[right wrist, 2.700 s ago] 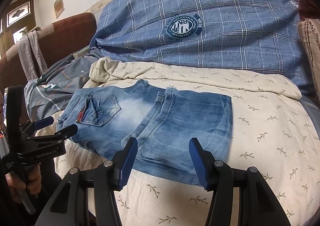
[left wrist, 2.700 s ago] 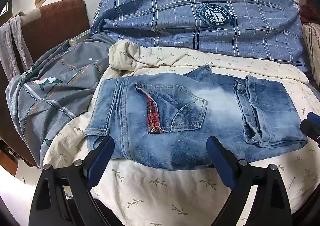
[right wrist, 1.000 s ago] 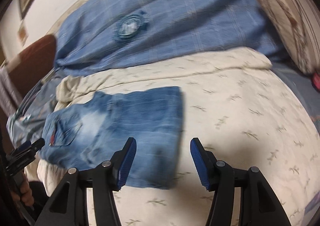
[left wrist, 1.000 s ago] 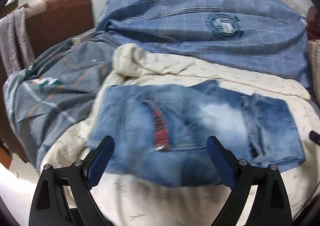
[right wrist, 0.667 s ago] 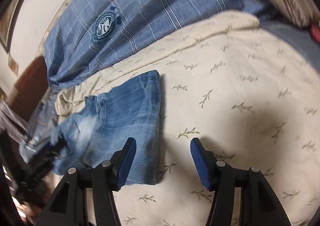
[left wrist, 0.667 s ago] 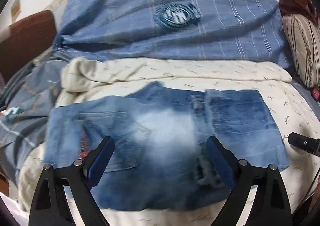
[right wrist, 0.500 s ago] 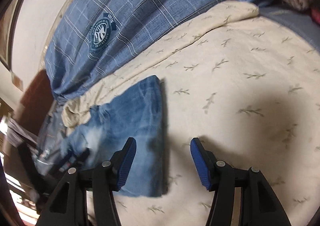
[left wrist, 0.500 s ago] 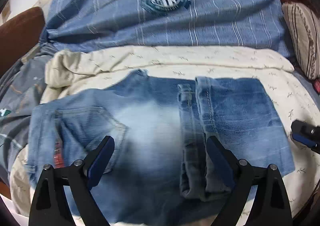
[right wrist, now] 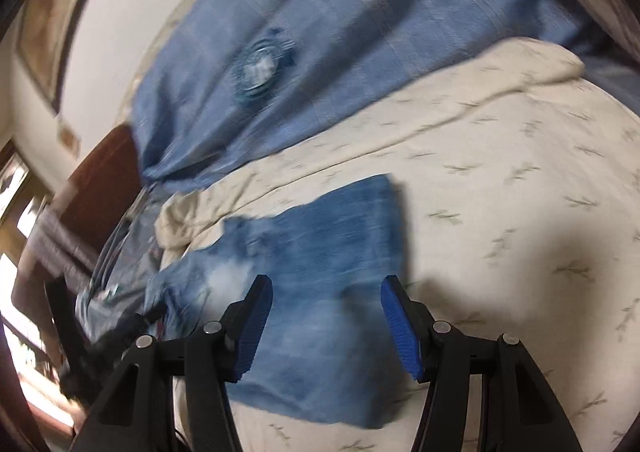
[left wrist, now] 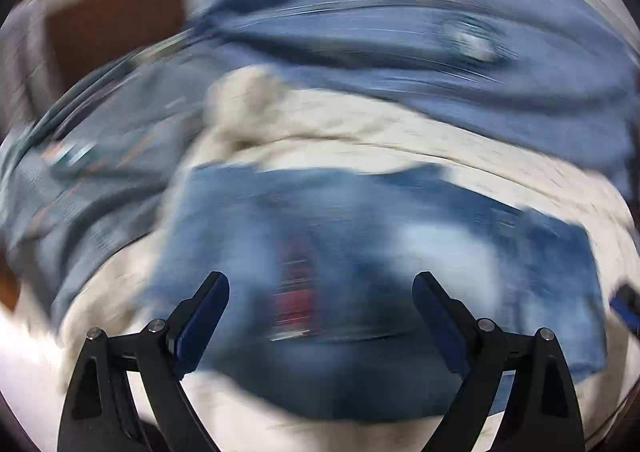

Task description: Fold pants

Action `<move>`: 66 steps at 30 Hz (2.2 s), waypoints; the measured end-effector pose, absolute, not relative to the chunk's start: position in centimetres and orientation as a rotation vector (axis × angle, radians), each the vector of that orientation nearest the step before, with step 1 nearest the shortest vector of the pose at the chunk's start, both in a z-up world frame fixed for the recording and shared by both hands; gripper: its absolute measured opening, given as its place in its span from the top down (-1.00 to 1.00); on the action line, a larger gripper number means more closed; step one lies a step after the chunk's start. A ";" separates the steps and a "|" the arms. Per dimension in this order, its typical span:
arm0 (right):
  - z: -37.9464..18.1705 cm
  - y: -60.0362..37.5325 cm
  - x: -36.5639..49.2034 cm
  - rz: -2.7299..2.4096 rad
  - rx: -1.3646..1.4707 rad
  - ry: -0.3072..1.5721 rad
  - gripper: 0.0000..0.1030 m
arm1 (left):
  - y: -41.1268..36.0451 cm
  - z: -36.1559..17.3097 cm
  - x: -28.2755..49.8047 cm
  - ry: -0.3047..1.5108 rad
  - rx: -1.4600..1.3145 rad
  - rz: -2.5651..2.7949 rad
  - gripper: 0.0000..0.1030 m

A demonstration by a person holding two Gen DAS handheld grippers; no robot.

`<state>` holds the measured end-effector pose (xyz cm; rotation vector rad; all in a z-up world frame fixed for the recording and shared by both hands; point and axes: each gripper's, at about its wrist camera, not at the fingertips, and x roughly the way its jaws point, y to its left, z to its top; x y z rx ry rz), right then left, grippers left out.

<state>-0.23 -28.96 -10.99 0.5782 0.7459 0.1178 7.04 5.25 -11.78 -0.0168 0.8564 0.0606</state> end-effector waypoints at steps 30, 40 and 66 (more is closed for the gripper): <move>-11.0 -21.5 -1.5 0.187 0.304 0.791 -0.17 | 16.6 -16.2 10.9 1.139 -0.394 0.087 0.00; -10.8 -21.8 -1.8 0.170 0.302 0.786 -0.17 | 17.7 -17.6 10.7 1.159 -0.427 0.137 -0.67; -8.0 -28.3 -4.2 -0.001 0.474 0.621 -0.17 | 1.4 -4.1 7.1 0.775 0.050 -0.183 0.65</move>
